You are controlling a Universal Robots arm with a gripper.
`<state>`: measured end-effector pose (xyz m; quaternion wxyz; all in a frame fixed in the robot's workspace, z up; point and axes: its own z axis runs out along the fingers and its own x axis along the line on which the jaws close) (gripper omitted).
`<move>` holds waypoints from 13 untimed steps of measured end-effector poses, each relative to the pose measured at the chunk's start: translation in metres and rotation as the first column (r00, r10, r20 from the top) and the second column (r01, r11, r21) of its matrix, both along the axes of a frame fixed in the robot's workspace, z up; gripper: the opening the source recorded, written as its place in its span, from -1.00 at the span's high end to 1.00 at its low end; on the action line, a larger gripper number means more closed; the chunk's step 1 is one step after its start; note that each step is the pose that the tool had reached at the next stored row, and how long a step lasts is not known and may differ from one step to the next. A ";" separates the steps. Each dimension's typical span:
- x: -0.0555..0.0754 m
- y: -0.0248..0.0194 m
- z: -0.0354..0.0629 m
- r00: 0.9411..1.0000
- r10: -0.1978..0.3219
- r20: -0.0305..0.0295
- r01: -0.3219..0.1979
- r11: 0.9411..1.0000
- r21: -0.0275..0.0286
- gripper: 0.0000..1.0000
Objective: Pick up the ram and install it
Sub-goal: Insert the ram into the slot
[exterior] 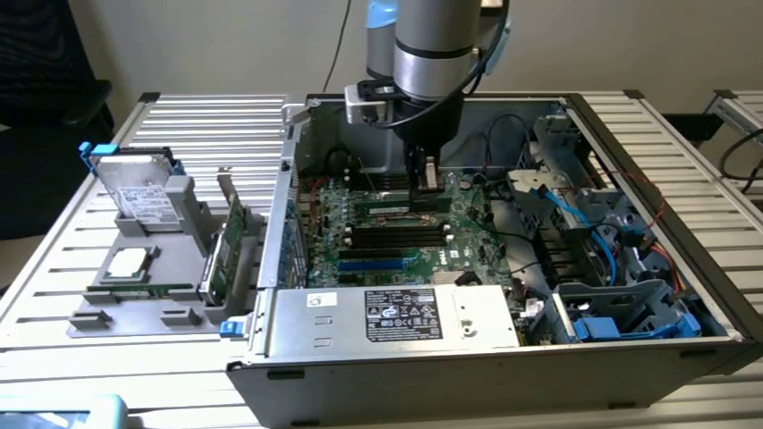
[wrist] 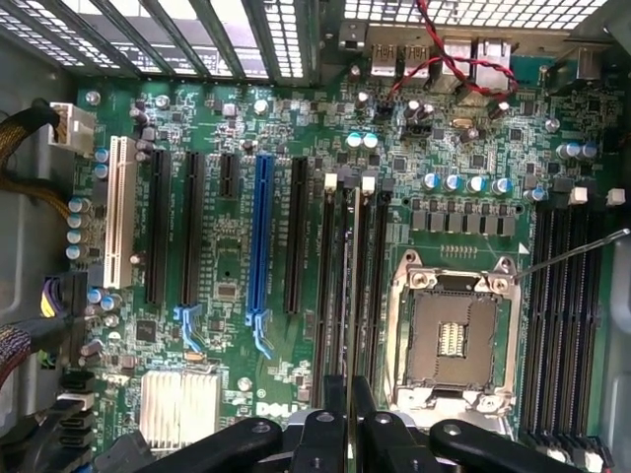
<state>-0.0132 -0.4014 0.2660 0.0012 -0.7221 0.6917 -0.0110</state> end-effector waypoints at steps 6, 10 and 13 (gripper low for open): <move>-0.001 0.0000 -0.0028 1.000 0.001 0.000 -0.001 1.000 -0.011 0.73; -0.001 0.0001 -0.0041 1.000 0.001 0.000 -0.001 1.000 -0.013 0.73; -0.001 0.0001 -0.0056 1.000 -0.001 -0.006 0.001 1.000 -0.015 0.73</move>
